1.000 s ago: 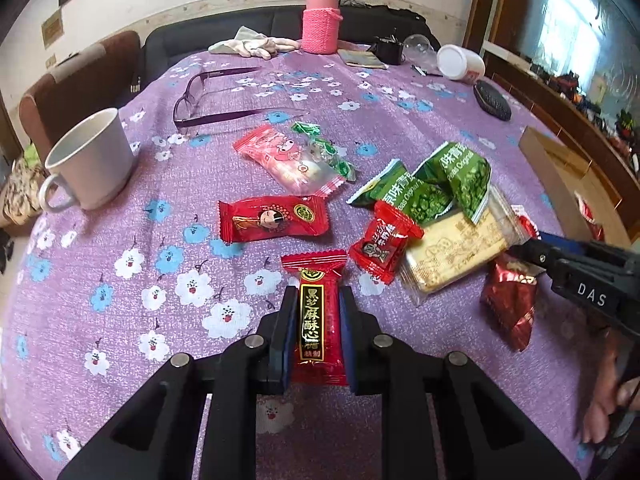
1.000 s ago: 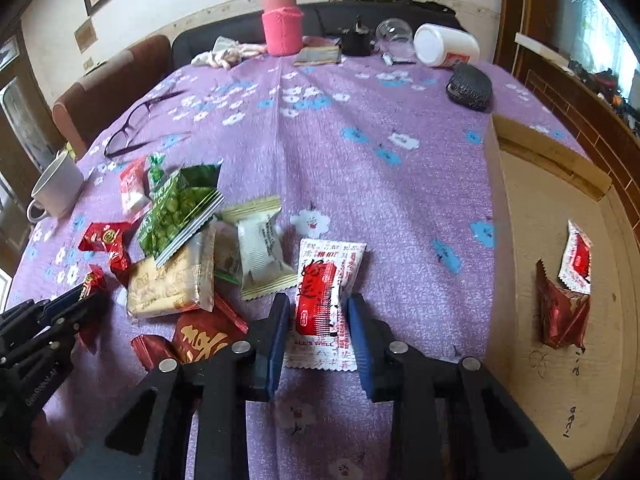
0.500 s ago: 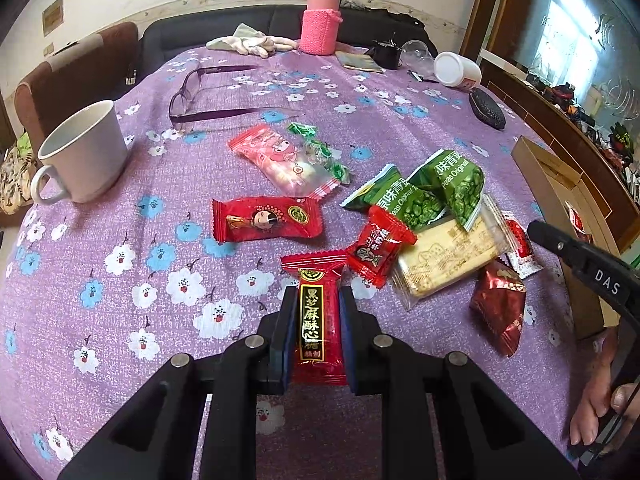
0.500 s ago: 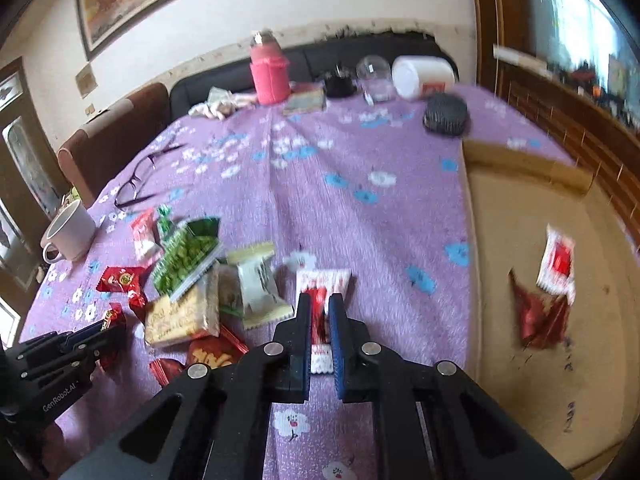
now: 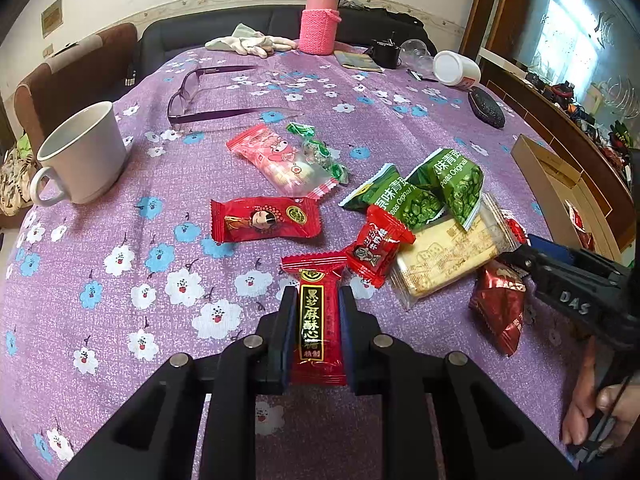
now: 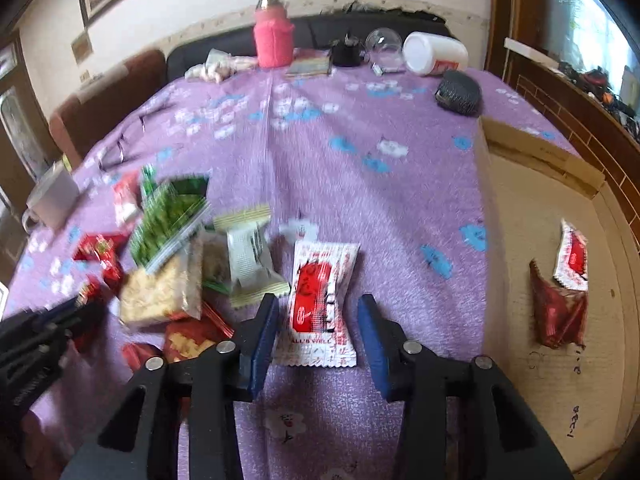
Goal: Organize snacks
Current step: 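Grasp a red black-labelled snack bar with left while right grasps another white sachet, then carry the snack bar and sachet in both grippers over the cardboard tray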
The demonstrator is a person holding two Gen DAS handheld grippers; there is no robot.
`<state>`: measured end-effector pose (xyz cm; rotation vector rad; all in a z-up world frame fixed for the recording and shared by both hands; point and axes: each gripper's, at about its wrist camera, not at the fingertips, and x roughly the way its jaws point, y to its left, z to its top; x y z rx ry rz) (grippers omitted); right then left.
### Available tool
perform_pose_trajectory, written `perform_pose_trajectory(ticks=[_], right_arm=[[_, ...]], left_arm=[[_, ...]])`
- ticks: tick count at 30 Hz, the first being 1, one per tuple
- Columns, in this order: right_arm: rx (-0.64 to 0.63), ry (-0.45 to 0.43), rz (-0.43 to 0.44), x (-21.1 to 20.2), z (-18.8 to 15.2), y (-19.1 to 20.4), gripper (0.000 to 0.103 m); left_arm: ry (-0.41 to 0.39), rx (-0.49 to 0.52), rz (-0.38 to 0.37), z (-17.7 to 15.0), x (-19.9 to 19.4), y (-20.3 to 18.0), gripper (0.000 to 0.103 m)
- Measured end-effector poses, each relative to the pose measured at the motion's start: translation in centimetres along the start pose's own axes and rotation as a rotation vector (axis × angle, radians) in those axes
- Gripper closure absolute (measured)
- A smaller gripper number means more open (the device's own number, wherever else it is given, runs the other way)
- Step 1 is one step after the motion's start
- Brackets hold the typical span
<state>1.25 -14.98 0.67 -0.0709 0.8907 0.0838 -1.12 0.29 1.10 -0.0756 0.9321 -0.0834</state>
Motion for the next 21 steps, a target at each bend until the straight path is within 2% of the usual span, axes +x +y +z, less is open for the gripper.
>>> perform_pose_trajectory(ticks=[5,11,21], right_arm=[[0.017,-0.034,0.012,-0.4,-0.2,-0.4,0.081],[0.080,-0.139,0.047,-2.5,-0.1,-1.6,0.081],[0.128,-0.199,0.084,-3.8,0.0,-2.5,0.081]], left_arm=[[-0.005,0.001,-0.007,0.0,0.0,-0.1,0.084],[-0.026,0.004,-0.020,-0.1,-0.5,-0.2,0.084],[-0.073,0.015,-0.044,-0.3,-1.9,-0.4,0.084]])
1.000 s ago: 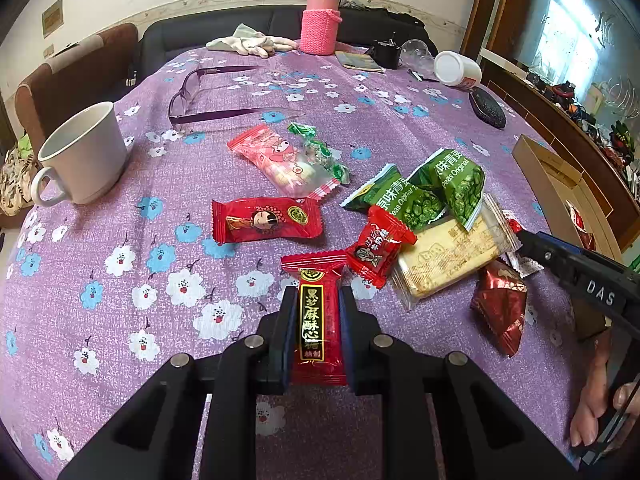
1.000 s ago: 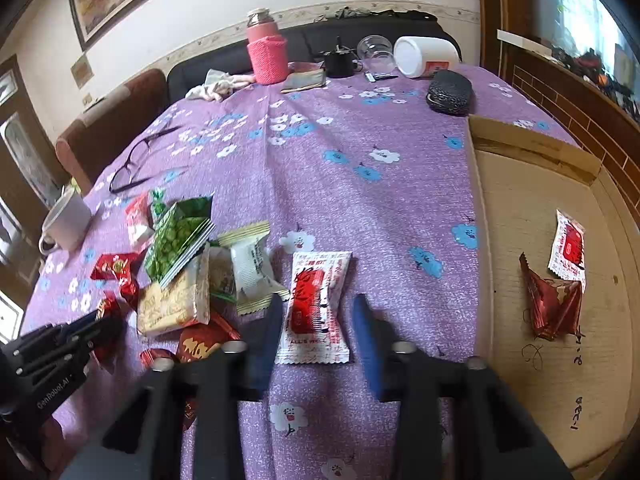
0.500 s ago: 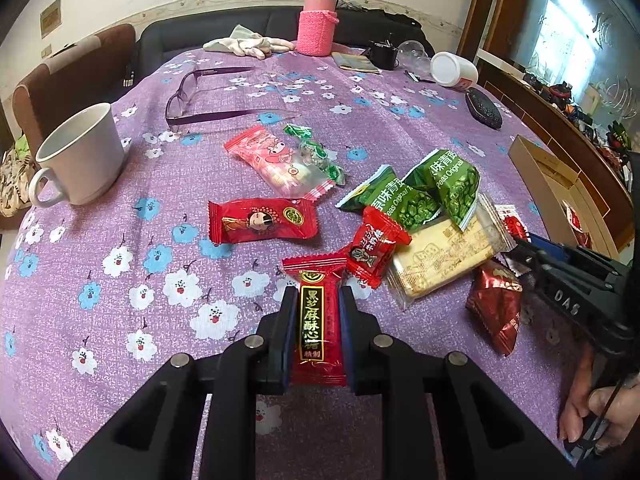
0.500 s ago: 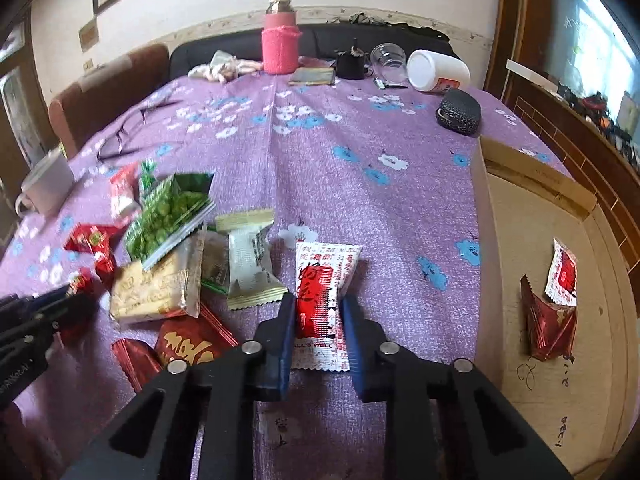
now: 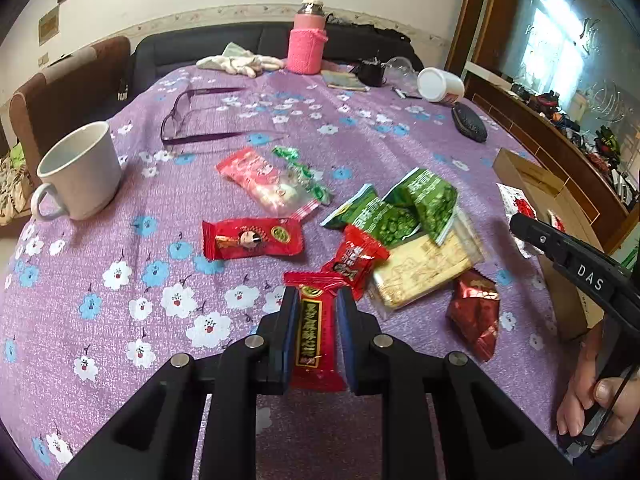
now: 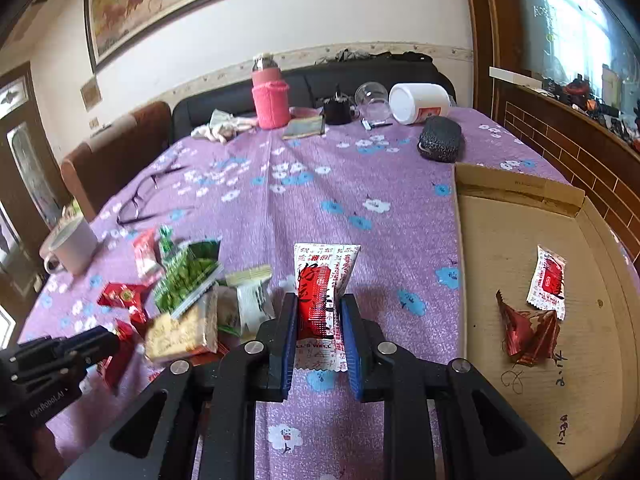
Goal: Organize snacks
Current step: 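Carry the snack bar and sachet in both grippers over the cardboard tray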
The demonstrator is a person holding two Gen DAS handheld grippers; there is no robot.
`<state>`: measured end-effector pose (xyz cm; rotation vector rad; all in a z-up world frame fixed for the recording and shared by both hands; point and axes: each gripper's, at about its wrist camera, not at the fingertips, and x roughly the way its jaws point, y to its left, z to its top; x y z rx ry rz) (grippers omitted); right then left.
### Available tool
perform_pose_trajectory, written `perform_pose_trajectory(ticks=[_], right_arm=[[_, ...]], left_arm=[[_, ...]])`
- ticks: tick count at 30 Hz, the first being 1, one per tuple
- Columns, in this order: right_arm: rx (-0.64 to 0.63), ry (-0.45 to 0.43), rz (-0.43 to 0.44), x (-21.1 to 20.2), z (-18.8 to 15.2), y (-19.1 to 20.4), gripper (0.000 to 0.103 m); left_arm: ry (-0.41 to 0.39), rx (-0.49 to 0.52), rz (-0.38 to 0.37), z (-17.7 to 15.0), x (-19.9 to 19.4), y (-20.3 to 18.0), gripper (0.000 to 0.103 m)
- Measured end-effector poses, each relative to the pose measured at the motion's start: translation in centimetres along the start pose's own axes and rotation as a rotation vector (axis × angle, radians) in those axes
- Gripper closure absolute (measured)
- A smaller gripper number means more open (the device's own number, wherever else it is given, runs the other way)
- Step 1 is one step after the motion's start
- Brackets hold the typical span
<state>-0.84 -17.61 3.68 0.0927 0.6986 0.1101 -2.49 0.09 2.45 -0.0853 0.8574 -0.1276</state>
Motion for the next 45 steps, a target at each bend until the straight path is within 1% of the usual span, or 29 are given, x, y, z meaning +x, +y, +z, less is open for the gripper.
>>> perform_pose_trajectory(ticks=[7,9,10,12,14,16,17,19,20,21,22,24,27,31,33,41,45], right_arm=[[0.020,-0.016,0.005,-0.5,0.1,-0.4,0.081],[0.026,-0.015,0.004,-0.6,0.1,-0.6,0.081],[0.027,-0.016,0.004,-0.6,0.1,-0.6,0.081],[0.031,-0.017,0.006,-0.7,0.1,-0.7,0.081],[0.032,-0.016,0.012,-0.7,0.0,-0.8,0.081],[0.035,-0.018,0.017,-0.7,0.0,-0.8,0.081],[0.035,-0.018,0.020,-0.7,0.0,-0.8,0.081],[0.038,-0.017,0.027,-0.7,0.0,-0.9,0.080],[0.040,-0.017,0.031,-0.8,0.1,-1.0,0.080],[0.042,-0.016,0.035,-0.8,0.1,-1.0,0.080],[0.044,-0.014,0.039,-0.7,0.1,-1.1,0.080],[0.049,-0.012,0.045,-0.7,0.1,-1.2,0.080],[0.055,-0.013,0.050,-0.7,0.1,-1.4,0.080],[0.068,-0.023,0.055,-0.9,0.2,-1.7,0.080],[0.073,-0.024,0.062,-1.0,0.2,-1.8,0.080],[0.109,-0.056,0.070,-2.0,0.3,-2.7,0.080],[0.144,-0.079,0.069,-3.0,0.2,-4.2,0.080]], left_arm=[[-0.010,0.002,0.008,0.0,-0.6,-0.2,0.084],[0.013,-0.011,0.022,-0.1,-0.6,0.0,0.084],[0.025,-0.015,0.015,-0.1,-0.5,0.2,0.084],[0.044,0.002,0.018,-0.2,-0.2,0.1,0.084],[0.053,0.008,0.015,-0.3,0.0,0.0,0.077],[0.065,0.018,0.030,-0.3,0.3,-0.3,0.060],[0.071,0.020,0.034,-0.3,0.6,-0.4,0.059],[0.093,0.022,0.036,-0.3,1.3,-0.5,0.060],[0.091,0.031,0.049,-0.3,1.4,-0.6,0.062],[0.090,0.040,0.062,-0.3,1.5,-0.7,0.074],[0.088,0.050,0.072,-0.3,1.5,-0.9,0.080],[0.085,0.060,0.086,-0.4,1.6,-1.1,0.084],[0.083,0.048,0.080,-0.4,1.5,-1.0,0.085],[0.077,0.018,0.033,-0.3,0.8,-0.8,0.085],[0.066,0.022,0.020,-0.2,0.3,-1.0,0.085],[0.011,0.073,-0.038,1.3,-2.1,-4.1,0.084],[-0.001,0.099,-0.083,2.4,-2.6,-6.0,0.085]])
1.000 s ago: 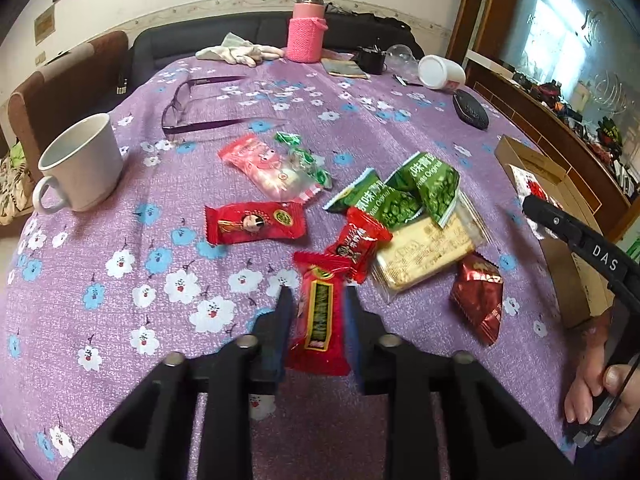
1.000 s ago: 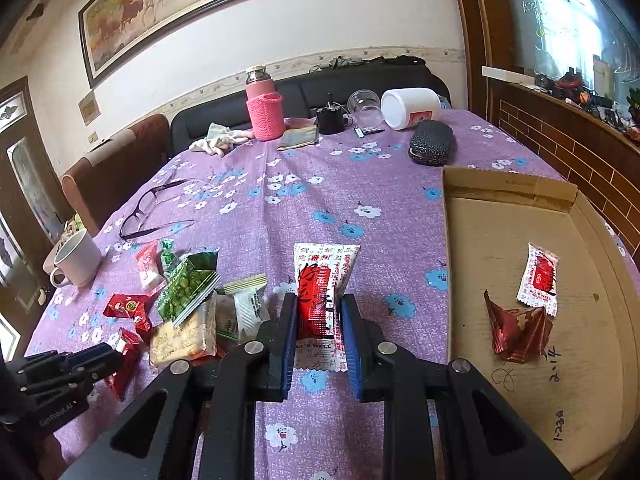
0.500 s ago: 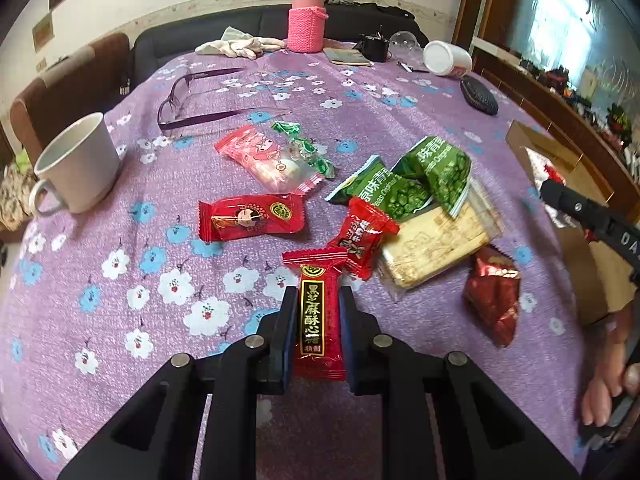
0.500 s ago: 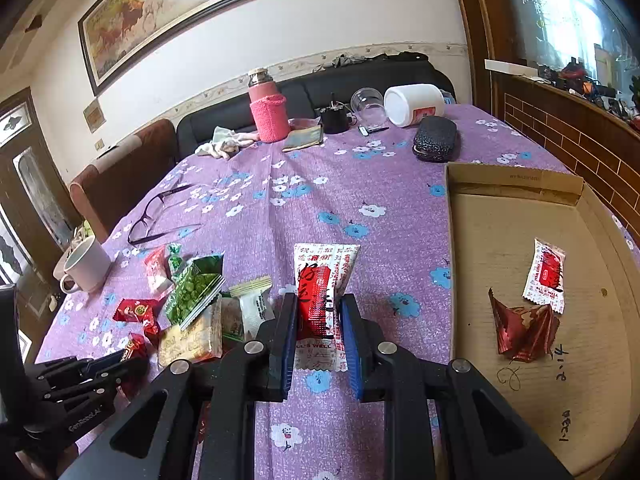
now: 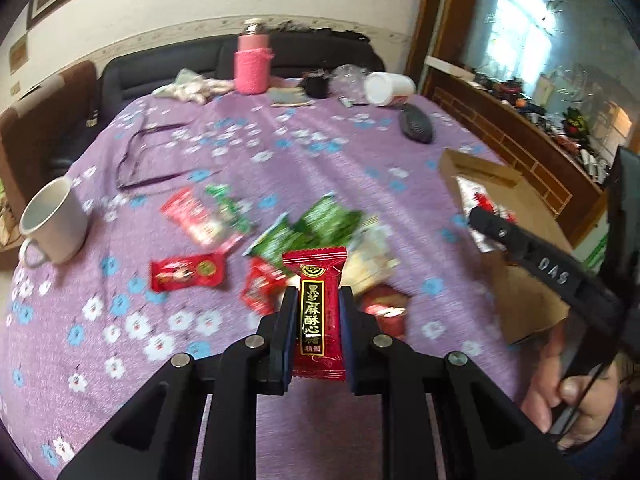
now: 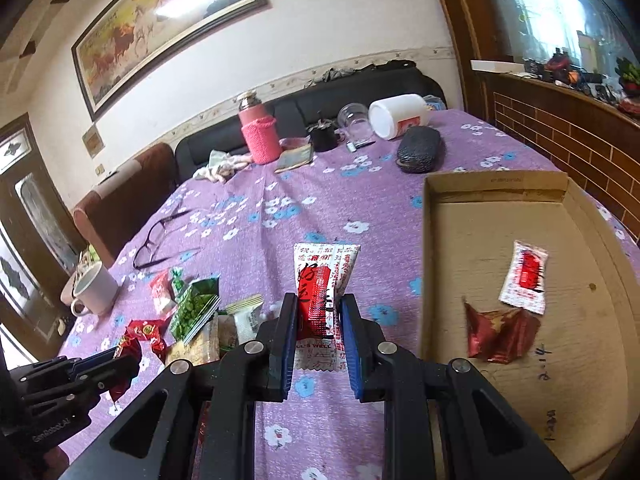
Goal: Organize snacks
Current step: 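Carry the snack bar and sachet in both grippers over the cardboard tray, then open both grippers to drop the snack bar and sachet into the tray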
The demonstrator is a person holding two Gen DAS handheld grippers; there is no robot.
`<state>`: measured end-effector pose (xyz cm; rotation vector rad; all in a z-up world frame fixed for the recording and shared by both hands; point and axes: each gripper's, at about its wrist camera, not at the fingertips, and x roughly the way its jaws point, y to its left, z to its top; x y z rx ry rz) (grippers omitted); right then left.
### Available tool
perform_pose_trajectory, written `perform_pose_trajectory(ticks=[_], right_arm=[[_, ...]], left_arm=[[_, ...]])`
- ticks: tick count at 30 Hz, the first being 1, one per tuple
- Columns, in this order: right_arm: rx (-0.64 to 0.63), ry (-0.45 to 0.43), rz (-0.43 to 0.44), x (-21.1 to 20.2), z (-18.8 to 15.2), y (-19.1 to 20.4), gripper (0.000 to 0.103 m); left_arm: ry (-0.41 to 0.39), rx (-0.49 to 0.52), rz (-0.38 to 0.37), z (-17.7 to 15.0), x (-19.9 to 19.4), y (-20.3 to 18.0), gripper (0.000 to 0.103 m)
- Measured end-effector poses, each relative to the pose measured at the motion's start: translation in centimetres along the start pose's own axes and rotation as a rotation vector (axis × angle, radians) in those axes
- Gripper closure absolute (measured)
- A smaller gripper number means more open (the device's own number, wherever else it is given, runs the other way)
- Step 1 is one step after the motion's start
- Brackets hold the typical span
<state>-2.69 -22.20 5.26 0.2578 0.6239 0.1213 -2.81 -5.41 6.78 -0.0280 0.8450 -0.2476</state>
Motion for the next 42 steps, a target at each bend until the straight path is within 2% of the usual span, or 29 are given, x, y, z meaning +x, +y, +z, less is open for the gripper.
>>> perform_pose_trajectory(ticks=[8,15,20,23,27,33,42], right_arm=[[0.090,-0.054,-0.053,-2.5,0.4,-4.4,0.080],[0.226,-0.091,-0.163,-4.5,1.1,-10.8,0.081],[0.320,-0.054,-0.233,-4.5,0.6,-14.4,0.081],[0.350,-0.022,-0.248,-4.1,0.4,-15.6,0.081],[0.351,0.009,-0.263,-3.4,0.3,-15.7,0.081],[0.334,0.066,-0.257,-2.2,0.0,-15.5,0.080],[0.347,0.059,-0.251,-2.4,-0.1,-15.7,0.077]], left_arm=[[-0.002,0.070,-0.088,2.0,0.7,-5.5,0.085],[-0.006,0.174,-0.165,3.4,2.4,-12.7,0.085],[0.047,0.226,-0.228,3.4,5.3,-17.6,0.085],[0.093,0.252,-0.237,3.0,7.2,-19.6,0.085],[0.147,0.269,-0.247,2.3,9.1,-20.9,0.085],[0.178,0.272,-0.244,1.6,10.5,-21.0,0.085],[0.163,0.278,-0.252,1.5,10.1,-20.8,0.085]])
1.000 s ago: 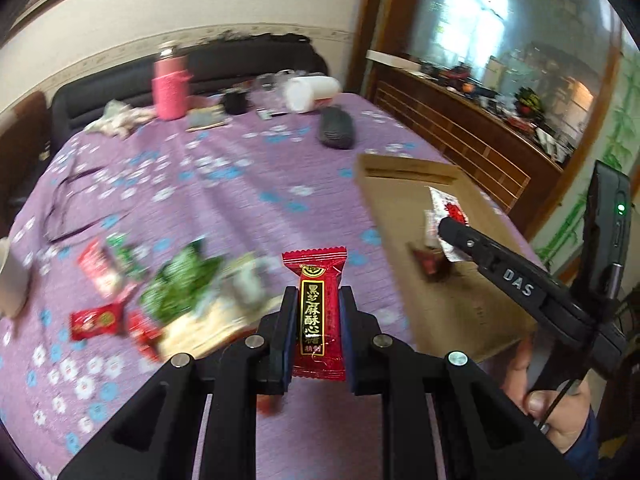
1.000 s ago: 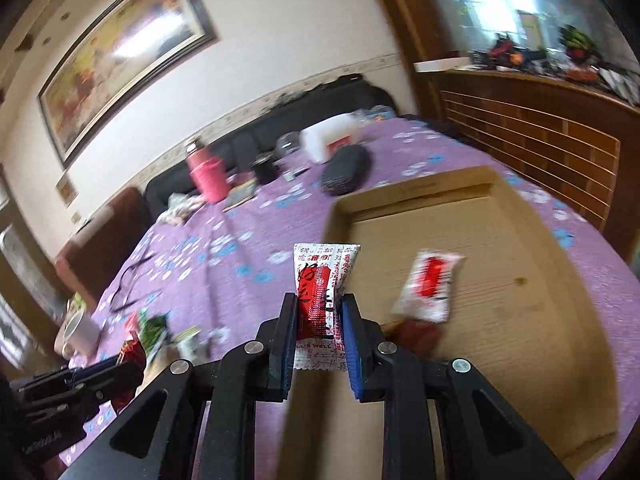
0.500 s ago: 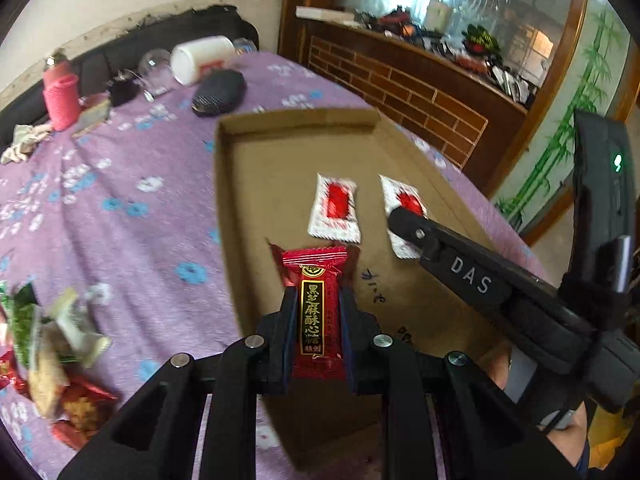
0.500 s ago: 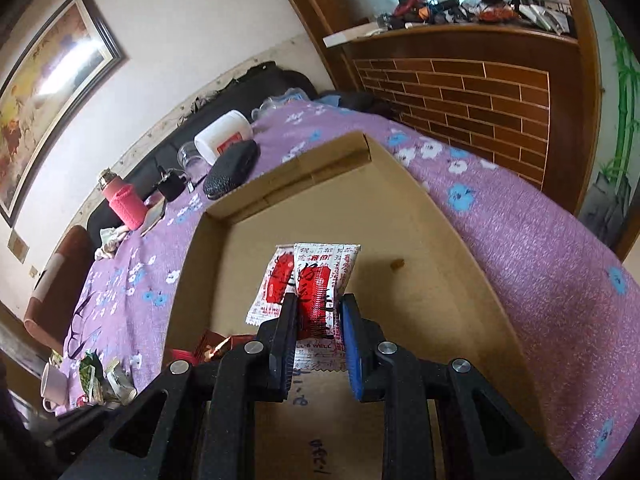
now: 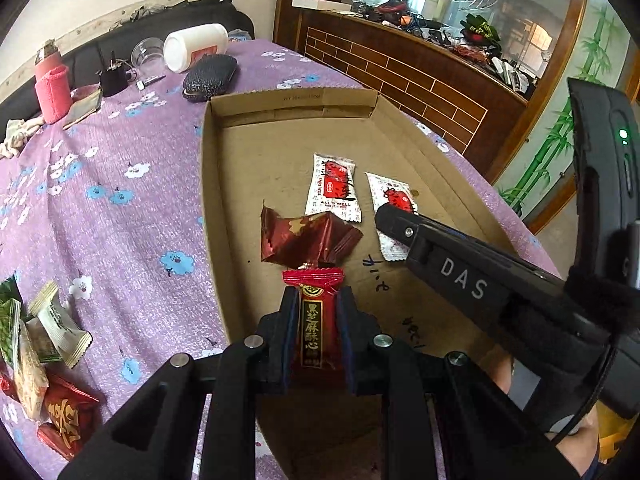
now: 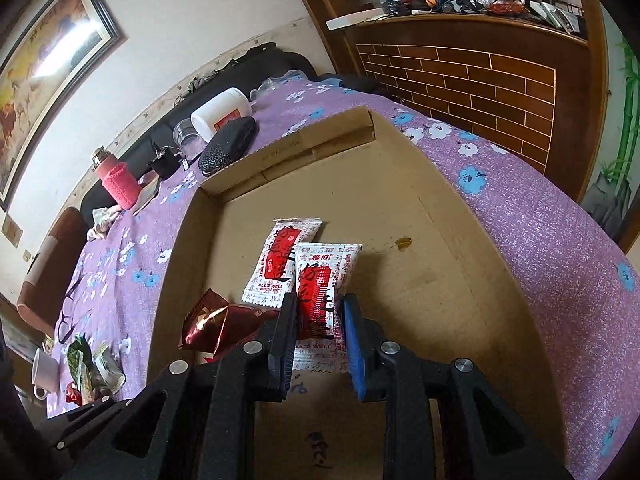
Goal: Organize snacks
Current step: 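Open both grippers to drop the snack bar and sachet into the tray, then move both grippers back to the snack pile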
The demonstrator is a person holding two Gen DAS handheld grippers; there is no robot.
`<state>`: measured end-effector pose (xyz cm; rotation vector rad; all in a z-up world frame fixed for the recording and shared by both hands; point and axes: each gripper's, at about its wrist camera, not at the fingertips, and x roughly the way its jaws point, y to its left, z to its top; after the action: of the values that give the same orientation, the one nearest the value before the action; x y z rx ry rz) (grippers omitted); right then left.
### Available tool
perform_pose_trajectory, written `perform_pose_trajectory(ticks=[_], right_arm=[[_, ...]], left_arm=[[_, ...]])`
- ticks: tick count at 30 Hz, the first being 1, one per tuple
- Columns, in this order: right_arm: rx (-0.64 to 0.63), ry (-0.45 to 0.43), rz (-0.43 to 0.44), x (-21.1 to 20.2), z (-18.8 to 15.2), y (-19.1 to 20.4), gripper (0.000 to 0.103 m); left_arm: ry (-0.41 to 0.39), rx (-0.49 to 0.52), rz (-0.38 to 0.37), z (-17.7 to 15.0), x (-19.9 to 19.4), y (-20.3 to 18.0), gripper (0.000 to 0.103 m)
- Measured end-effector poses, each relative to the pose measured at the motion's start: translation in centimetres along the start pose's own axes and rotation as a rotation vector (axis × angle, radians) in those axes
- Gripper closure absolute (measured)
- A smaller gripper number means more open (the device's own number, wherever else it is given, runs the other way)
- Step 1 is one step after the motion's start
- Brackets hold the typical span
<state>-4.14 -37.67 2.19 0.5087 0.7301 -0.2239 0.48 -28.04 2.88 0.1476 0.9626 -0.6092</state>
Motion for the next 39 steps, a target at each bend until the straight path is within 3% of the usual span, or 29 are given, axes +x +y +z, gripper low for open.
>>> perform_pose_trajectory(ticks=[3,5,9,13,16,27,33,39], right_arm=[[0.018,-0.018,0.010,-0.5,0.1,-0.3,0.071],[0.045,-0.044,0.034,-1.1,0.3,-0.7,0.054],[0.071,-0.115,0.066,-2.5,0.5,-1.0,0.052],[0.044,-0.144,0.111,-3.3,0.5,-0.2,0.035],[-0.015,-0.162,0.140,-3.7,0.2,1.3,0.035],[-0.251,-0.204,0.213,-5.0,-1.7,6.1,0.035],[-0.315,-0.178,0.255,-5.0,-2.7,7.5,0.035],[-0.368,-0.110,0.337,-5.2,-4.0,9.6,0.035]], left_arm=[[-0.007,0.001,-0.003,0.0,-0.6,-0.1,0.083],[-0.012,0.004,-0.001,-0.1,-0.9,-0.1,0.081],[-0.027,-0.001,-0.001,-0.2,-1.9,0.0,0.070],[-0.042,0.001,0.001,-0.6,-2.9,0.0,0.065],[-0.058,-0.007,0.012,-1.0,-4.1,0.6,0.060],[-0.114,-0.094,0.060,-3.0,-9.0,6.3,0.060],[-0.150,-0.175,0.117,-5.0,-12.3,11.8,0.060],[-0.153,-0.284,0.247,-7.8,-14.5,19.4,0.060]])
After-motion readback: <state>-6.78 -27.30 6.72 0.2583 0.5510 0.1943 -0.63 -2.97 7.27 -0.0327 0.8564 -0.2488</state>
